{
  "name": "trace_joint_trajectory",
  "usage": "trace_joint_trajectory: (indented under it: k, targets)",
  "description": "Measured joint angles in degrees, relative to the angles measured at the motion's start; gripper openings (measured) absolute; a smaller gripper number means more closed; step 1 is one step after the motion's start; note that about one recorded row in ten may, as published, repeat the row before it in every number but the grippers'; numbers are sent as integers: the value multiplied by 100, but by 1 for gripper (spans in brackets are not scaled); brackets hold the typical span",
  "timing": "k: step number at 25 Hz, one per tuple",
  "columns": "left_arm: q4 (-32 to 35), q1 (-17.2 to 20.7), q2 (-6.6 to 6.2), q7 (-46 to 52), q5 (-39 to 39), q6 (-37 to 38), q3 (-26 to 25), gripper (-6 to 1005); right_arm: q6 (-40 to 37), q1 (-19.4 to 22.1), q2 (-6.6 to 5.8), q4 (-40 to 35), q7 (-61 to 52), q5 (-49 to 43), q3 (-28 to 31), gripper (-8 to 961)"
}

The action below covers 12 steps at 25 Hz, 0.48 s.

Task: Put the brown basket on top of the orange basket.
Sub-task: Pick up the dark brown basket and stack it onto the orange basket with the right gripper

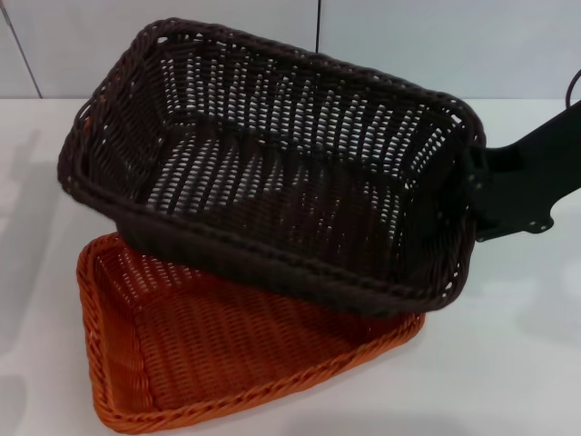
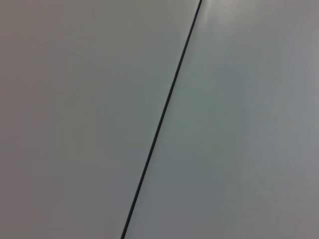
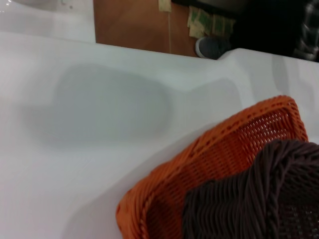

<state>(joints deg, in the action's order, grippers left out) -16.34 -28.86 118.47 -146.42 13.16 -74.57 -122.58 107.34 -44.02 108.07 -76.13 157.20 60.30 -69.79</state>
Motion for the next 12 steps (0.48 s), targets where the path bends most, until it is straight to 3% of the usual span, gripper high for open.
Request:
trace_joint_trajectory:
  k: [12]
  targets:
    - [8,51,-8,-1,3,2,14,834,7,21,-57,422,747,326,-85,180]
